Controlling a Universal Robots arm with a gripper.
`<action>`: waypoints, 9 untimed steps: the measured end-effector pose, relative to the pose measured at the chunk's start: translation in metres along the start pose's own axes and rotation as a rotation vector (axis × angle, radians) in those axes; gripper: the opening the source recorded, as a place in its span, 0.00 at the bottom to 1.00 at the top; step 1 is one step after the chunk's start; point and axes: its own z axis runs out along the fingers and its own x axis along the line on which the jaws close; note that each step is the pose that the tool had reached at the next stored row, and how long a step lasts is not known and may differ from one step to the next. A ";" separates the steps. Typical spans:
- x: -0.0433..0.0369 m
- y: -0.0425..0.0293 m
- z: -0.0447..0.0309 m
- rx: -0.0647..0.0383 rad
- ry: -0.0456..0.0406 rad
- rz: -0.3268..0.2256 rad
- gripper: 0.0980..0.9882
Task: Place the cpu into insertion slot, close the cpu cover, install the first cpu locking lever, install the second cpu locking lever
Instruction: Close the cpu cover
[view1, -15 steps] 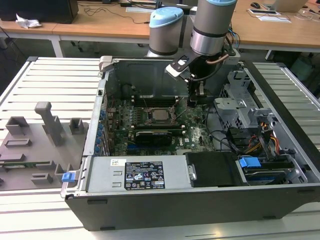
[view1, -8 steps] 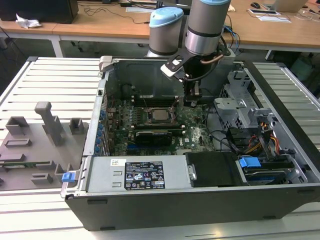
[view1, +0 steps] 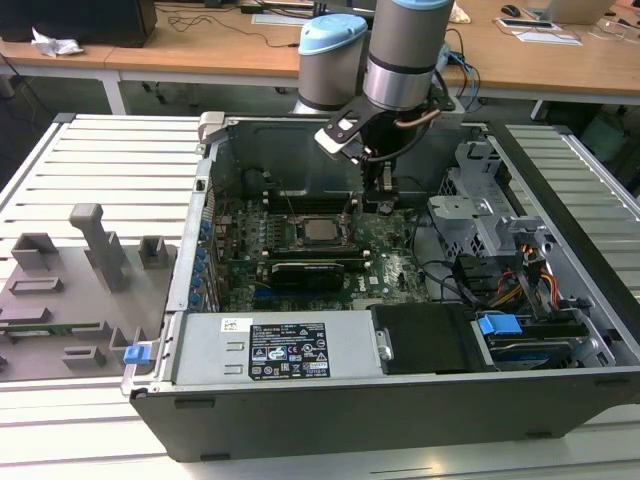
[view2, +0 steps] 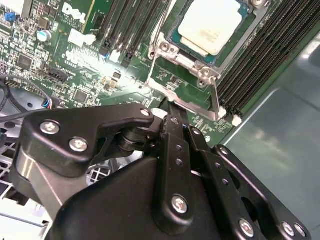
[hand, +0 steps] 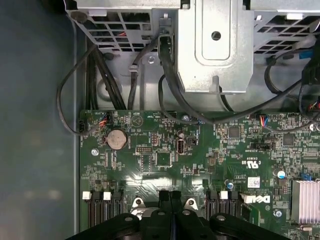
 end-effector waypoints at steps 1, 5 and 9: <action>0.0000 -0.0013 0.0000 0.000 0.0000 0.000 0.01; 0.0000 -0.0068 0.0003 -0.001 0.0002 0.000 0.01; 0.0000 -0.0161 0.0013 -0.001 0.0000 0.000 0.01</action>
